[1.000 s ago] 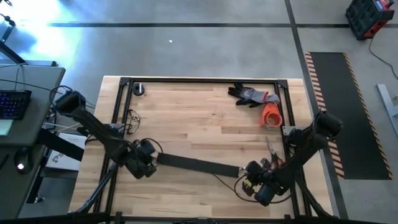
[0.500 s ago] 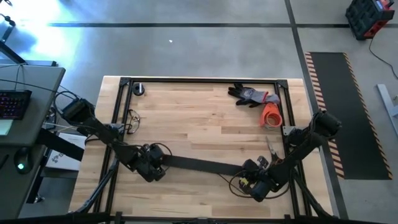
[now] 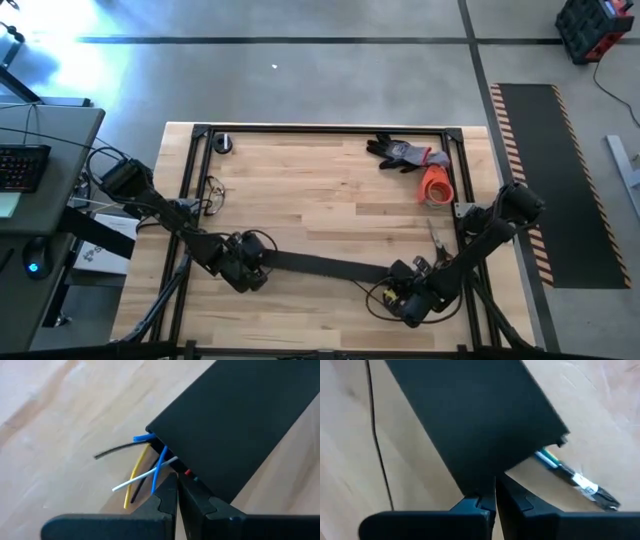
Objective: Ziptie cables
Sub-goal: Close the black cable duct
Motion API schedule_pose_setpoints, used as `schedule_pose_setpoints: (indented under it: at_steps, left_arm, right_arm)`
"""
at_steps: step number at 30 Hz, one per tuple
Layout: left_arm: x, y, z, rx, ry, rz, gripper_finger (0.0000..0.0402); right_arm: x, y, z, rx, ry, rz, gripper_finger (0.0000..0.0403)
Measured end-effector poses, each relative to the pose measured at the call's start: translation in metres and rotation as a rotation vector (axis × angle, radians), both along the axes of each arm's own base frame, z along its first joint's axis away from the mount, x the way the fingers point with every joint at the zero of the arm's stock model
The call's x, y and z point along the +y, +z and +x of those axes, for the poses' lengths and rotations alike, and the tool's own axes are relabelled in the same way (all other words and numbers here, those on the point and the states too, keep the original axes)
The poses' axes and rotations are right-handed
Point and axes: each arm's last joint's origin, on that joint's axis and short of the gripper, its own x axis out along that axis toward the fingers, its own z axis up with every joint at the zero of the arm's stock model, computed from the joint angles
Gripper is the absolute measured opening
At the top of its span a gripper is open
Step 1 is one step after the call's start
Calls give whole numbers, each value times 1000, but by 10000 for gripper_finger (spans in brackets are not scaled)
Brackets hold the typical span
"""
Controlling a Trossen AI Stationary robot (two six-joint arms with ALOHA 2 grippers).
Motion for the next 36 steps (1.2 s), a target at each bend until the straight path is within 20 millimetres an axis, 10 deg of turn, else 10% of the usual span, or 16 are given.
schedule_pose_setpoints:
  at_steps: [19,36]
  left_arm:
    - [10,18,-10,-8,61,13,0]
    - [18,52,-25,-22,54,131,0]
  right_arm:
    - [-11,0,-9,91,-6,-127,0]
    - [-30,39,-19,-91,-32,-299,0]
